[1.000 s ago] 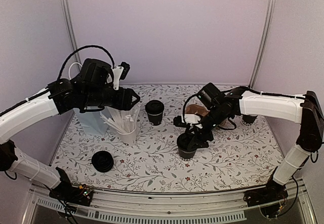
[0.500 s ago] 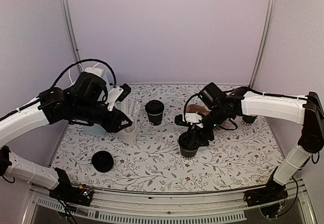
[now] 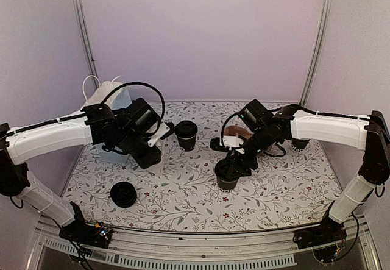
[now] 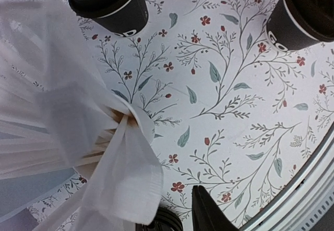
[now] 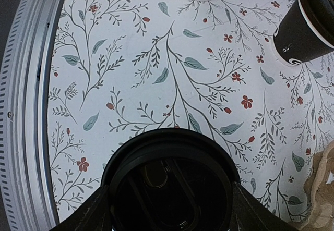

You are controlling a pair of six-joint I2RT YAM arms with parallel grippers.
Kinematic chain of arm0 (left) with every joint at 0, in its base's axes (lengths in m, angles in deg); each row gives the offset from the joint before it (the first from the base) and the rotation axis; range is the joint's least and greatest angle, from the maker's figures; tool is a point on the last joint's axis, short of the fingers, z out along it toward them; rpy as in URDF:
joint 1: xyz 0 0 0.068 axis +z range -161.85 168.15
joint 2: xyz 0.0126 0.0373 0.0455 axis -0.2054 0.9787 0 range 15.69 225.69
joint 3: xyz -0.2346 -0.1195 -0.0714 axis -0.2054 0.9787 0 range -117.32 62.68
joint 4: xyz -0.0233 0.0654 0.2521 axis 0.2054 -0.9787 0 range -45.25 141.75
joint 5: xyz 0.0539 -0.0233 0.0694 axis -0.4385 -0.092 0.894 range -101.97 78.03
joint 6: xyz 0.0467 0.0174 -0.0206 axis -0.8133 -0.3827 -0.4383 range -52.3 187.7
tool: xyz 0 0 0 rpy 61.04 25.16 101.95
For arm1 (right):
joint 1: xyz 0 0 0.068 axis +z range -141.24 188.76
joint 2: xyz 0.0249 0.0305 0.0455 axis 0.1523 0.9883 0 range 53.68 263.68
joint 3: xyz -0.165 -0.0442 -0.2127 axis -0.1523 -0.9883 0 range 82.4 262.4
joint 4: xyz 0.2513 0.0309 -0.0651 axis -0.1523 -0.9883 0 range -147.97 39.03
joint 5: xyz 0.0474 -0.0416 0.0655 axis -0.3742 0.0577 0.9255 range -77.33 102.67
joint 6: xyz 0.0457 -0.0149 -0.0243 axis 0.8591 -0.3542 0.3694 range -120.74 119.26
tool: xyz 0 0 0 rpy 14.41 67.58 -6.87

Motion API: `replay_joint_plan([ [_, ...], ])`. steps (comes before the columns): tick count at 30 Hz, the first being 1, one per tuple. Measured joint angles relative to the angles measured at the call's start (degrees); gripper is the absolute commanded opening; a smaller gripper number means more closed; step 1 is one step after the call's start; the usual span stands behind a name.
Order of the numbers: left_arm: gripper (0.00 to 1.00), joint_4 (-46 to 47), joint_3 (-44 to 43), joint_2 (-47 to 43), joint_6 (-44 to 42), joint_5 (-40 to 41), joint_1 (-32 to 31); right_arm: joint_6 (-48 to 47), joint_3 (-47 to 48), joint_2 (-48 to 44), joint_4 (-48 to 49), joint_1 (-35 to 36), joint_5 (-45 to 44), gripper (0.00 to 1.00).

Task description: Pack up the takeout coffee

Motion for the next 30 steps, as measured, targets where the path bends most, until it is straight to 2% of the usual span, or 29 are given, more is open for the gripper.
replay_joint_plan([
  [10, 0.33, 0.6, -0.5, 9.2, -4.6, 4.4, 0.0, 0.2, 0.0, 0.0, 0.0, 0.0, 0.0, 0.65],
  [14, 0.27, 1.4, -0.5, 10.3, -6.0, 5.7, 0.2, 0.2, 0.0, 0.0, 0.0, 0.0, 0.0, 0.65],
  [17, 0.13, 2.1, -0.6, 10.7, -6.7, 6.2, 0.5, 0.2, 0.0, 0.0, 0.0, 0.0, 0.0, 0.65],
  [20, 0.08, 2.8, -0.7, 10.7, -7.2, 6.2, 1.2, 0.2, 0.0, 0.0, 0.0, 0.0, 0.0, 0.65],
  [30, 0.18, 4.0, -2.4, 12.4, -6.8, 4.5, 4.1, 0.7, 0.0, 0.0, 0.0, 0.0, 0.0, 0.65],
])
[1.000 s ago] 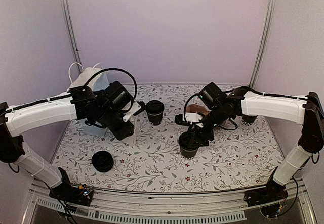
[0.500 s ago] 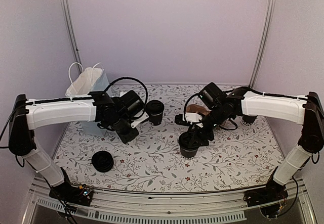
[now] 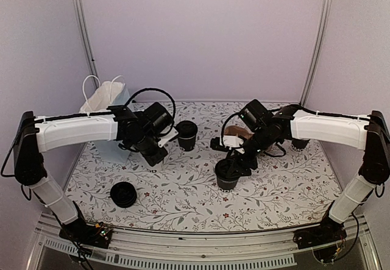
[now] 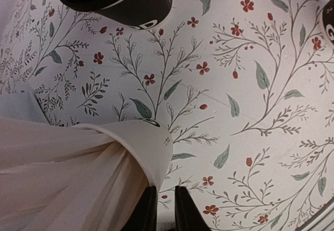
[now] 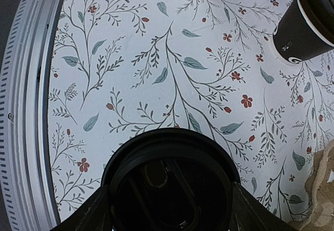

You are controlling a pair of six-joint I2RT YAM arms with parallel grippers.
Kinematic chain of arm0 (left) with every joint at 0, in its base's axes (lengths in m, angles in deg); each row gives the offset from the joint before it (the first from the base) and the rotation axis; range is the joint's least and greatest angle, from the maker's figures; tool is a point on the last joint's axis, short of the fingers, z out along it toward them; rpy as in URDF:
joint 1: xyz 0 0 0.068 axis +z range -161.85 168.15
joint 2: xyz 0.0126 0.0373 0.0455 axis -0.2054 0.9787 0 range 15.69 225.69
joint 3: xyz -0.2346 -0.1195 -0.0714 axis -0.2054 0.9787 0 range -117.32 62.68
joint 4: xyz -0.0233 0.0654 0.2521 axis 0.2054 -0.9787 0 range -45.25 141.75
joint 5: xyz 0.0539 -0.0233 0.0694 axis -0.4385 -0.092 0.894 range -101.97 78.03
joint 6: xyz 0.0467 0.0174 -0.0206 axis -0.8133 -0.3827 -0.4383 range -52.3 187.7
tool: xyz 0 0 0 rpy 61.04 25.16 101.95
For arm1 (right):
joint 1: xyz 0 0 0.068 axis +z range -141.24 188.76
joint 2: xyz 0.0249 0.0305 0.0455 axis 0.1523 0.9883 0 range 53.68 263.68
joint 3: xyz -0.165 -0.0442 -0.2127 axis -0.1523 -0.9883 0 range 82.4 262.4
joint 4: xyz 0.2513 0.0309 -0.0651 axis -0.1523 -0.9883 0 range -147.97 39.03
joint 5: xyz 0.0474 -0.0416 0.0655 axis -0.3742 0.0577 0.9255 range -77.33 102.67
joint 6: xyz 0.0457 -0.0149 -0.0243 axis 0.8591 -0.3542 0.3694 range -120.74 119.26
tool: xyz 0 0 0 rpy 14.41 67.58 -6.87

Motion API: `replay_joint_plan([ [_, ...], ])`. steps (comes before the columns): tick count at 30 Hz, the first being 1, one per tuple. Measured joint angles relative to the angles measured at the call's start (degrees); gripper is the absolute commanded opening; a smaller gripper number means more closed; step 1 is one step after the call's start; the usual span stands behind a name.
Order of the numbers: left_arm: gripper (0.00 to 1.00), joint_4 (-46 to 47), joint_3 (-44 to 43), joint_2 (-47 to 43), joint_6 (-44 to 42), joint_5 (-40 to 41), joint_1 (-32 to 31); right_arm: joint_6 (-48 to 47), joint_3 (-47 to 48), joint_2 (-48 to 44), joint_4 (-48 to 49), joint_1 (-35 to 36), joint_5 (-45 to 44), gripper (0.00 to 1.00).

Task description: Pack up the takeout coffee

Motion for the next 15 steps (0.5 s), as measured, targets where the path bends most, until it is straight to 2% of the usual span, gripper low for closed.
replay_joint_plan([
  [3, 0.26, -0.9, -0.7, 0.3, 0.6, -0.3, 0.0, 0.1, 0.0, 0.0, 0.0, 0.0, 0.0, 0.65],
  [8, 0.33, -3.7, -2.7, 1.1, 2.7, 0.7, -0.6, 0.1, 0.0, 0.0, 0.0, 0.0, 0.0, 0.65],
  [15, 0.33, -6.8, -3.7, 3.5, 5.7, 4.3, -1.2, 0.1, 0.0, 0.1, 0.0, 0.0, 0.3, 0.65],
])
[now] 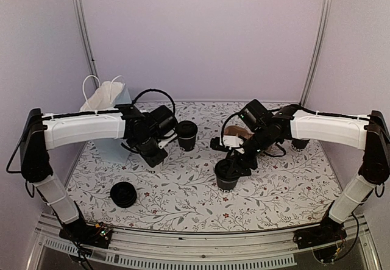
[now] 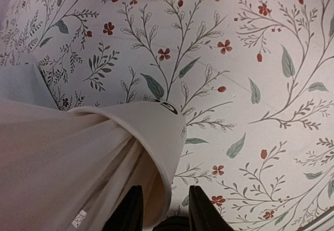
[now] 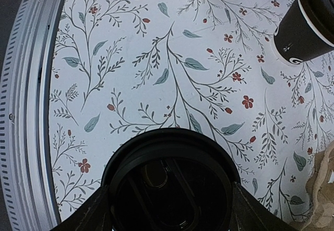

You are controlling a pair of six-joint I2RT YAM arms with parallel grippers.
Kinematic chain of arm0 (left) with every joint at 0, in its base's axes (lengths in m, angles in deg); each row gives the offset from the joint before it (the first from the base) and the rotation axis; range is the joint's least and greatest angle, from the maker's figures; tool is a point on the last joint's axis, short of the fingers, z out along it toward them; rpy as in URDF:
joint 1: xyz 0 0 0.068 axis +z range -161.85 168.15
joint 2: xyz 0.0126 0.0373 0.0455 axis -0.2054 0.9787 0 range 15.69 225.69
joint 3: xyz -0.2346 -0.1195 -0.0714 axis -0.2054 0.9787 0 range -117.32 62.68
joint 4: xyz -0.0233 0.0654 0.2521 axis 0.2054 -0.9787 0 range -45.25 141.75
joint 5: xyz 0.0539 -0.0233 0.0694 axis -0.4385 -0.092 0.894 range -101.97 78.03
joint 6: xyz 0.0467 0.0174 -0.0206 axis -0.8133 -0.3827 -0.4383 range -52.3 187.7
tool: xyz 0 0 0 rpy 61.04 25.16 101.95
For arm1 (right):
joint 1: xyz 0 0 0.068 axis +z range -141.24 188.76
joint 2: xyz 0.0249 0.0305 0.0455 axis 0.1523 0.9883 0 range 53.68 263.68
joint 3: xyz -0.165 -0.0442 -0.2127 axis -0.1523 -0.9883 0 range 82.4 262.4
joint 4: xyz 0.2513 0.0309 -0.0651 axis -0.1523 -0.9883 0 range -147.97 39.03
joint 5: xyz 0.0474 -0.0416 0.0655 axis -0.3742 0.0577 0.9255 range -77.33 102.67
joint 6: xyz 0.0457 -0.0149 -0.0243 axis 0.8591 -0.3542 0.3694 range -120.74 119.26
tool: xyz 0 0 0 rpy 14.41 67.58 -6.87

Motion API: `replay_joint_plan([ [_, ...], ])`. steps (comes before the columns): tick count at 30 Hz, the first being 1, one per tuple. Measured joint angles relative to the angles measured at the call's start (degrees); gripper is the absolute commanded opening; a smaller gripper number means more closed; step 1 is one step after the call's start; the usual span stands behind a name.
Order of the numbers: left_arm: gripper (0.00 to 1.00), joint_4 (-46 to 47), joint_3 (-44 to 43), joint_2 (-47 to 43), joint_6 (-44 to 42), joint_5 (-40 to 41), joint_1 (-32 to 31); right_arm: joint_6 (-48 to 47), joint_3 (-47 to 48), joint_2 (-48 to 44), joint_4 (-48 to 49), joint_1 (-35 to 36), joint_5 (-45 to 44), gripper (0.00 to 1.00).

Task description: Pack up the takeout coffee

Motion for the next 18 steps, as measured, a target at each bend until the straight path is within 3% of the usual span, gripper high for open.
replay_joint_plan([
  [4, 0.28, 0.0, 0.1, 1.3, 0.4, 0.4, 0.0, 0.0, 0.0, 0.0, 0.0, 0.0, 0.2, 0.65],
  [11, 0.10, 2.3, 0.9, 2.1, -0.1, -0.1, 0.9, 0.0, 0.0, 0.0, 0.0, 0.0, 0.3, 0.65],
  [13, 0.00, 2.6, 0.8, 2.3, -0.4, -0.3, 1.2, 0.0, 0.0, 0.0, 0.0, 0.0, 0.3, 0.65],
  [18, 0.00, 2.8, -0.4, 3.1, -2.1, -3.5, 3.2, 0.0, 0.0, 0.0, 0.0, 0.0, 0.3, 0.65],
])
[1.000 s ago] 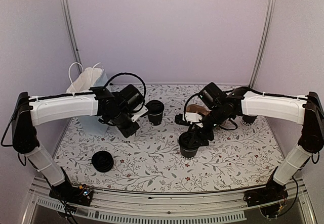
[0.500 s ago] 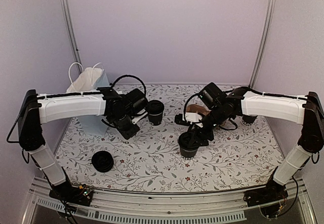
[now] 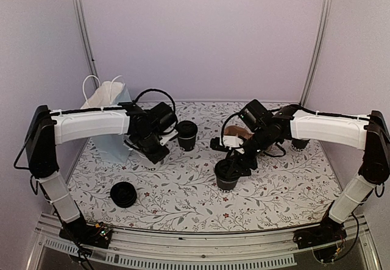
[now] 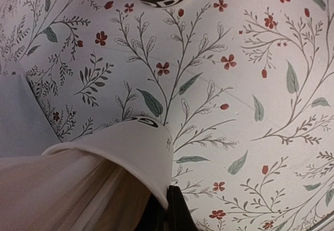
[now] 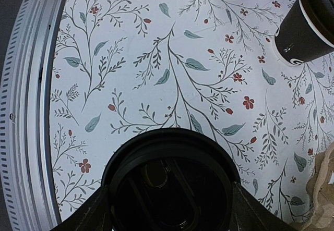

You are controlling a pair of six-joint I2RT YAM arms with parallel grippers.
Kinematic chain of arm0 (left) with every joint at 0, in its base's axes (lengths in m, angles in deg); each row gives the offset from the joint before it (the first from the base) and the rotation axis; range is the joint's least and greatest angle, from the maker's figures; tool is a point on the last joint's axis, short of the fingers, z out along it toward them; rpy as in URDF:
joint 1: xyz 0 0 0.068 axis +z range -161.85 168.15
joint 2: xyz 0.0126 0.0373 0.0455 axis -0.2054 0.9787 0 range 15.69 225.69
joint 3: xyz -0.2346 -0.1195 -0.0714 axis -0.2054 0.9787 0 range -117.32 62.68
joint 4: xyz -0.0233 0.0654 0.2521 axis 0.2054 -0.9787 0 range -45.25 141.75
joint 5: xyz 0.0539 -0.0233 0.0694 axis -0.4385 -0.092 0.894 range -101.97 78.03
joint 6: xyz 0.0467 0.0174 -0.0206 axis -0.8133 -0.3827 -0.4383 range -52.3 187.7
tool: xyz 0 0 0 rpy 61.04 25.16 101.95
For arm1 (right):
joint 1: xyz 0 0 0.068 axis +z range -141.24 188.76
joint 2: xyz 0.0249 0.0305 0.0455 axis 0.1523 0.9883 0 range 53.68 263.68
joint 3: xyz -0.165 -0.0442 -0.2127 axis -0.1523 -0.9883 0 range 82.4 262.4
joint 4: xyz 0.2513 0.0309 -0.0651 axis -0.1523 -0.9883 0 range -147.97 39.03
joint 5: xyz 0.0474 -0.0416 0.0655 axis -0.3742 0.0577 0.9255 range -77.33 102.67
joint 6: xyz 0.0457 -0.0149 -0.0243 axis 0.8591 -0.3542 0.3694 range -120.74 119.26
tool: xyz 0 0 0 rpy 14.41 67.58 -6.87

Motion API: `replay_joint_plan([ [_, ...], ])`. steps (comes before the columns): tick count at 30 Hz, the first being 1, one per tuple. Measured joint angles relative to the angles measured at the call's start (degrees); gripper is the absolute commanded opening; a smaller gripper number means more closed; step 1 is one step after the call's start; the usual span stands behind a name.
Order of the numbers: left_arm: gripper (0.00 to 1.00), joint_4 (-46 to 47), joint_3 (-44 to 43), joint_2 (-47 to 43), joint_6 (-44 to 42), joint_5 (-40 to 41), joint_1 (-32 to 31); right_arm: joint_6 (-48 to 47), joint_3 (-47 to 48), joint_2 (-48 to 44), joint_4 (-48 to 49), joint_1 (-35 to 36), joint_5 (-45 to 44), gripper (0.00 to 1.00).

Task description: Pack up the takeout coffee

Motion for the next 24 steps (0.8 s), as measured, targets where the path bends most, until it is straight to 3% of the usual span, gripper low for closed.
replay_joint_plan([
  [11, 0.00, 0.2, -16.7, 9.0, -5.9, -5.4, 9.2, -0.1, -0.3, -0.2, 0.2, -0.1, 0.0, 0.64],
  [21, 0.00, -0.7, -38.4, 24.9, -10.0, -7.7, 15.0, -0.2, -1.9, -1.5, 0.7, -1.1, 0.3, 0.63],
  [24, 0.06, -1.2, -40.9, 27.8, -10.7, -8.4, 16.1, -0.2, -2.2, -1.7, 0.8, -1.2, 0.3, 0.63],
])
